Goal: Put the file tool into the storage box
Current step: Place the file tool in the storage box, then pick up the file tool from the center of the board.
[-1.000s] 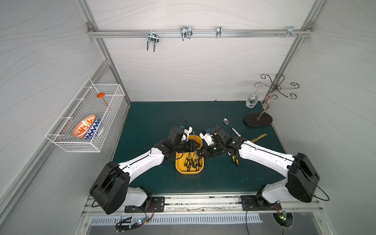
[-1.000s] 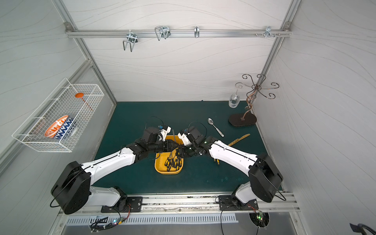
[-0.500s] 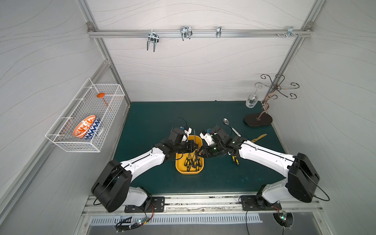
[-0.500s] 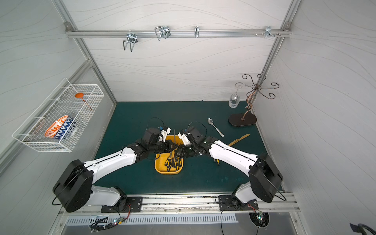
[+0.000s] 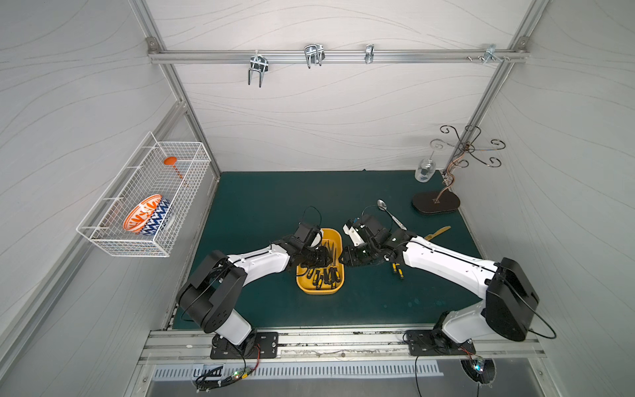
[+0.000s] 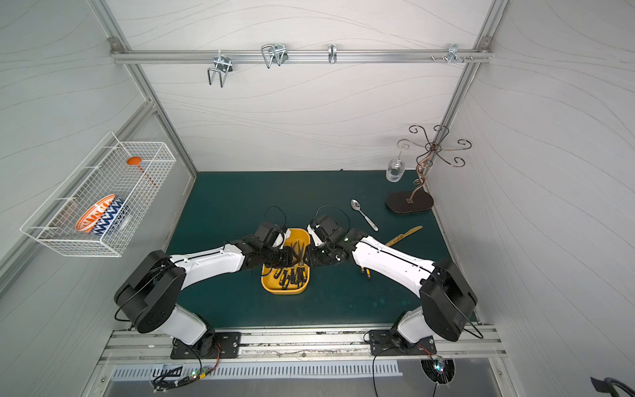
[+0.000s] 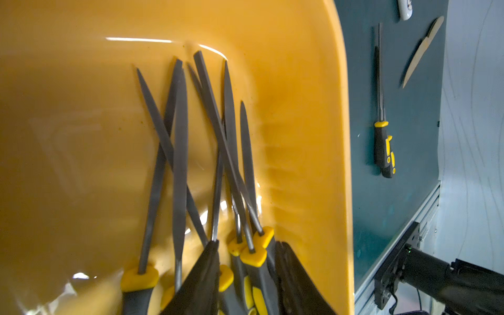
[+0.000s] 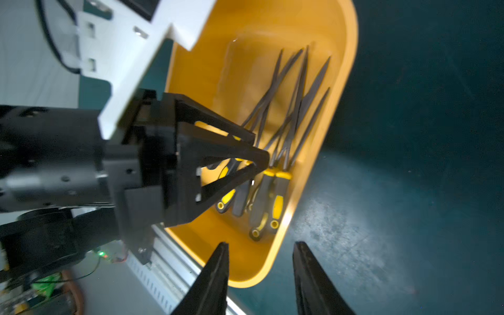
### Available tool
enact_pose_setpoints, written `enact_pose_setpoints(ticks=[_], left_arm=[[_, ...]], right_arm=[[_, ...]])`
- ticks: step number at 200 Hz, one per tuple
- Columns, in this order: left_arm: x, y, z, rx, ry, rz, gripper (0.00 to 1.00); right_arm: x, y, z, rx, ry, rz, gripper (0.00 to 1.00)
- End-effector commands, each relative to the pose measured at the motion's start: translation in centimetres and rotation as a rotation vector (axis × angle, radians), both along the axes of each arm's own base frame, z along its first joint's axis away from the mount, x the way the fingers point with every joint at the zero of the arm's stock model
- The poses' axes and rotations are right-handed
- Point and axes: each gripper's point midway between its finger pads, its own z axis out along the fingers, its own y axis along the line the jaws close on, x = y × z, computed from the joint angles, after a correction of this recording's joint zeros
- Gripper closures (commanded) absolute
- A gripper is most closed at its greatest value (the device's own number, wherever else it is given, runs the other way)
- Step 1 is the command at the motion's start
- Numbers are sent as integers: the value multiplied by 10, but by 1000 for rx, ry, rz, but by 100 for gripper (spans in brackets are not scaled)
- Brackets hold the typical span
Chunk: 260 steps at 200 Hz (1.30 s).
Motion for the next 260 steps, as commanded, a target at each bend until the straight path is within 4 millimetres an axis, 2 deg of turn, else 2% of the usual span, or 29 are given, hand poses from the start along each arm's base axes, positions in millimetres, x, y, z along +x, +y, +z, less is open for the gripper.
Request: enact_pose_setpoints(ticks=[1, 42, 60, 80, 125, 165, 199, 232, 260], left_arm=[[14, -8, 21, -32, -74, -4, 59], [14, -7, 22, -25, -77, -2, 59], [14, -7, 23, -27, -83, -2, 58], [14, -7, 24, -30, -87, -2, 58], [14, -7, 25, -32, -85, -1, 58], [13, -7, 25, -31, -90, -3, 58], [14, -7, 25, -32, -89, 0, 58], [15, -7, 25, -34, -88, 0, 57], [14, -8, 26, -33, -89, -2, 57]], right_arm=[[16, -42, -12, -180, -16, -131, 56], [28, -119, -50, -343, 120, -356, 56], [29, -139, -62, -371, 160, -394, 57], [28, -153, -71, -415, 177, -395, 58], [30, -163, -87, -468, 188, -371, 60], [37, -180, -90, -508, 187, -395, 60], [36, -180, -95, -505, 214, -382, 61], [29, -176, -109, -500, 265, -355, 63], [21, -173, -119, -498, 309, -333, 68]])
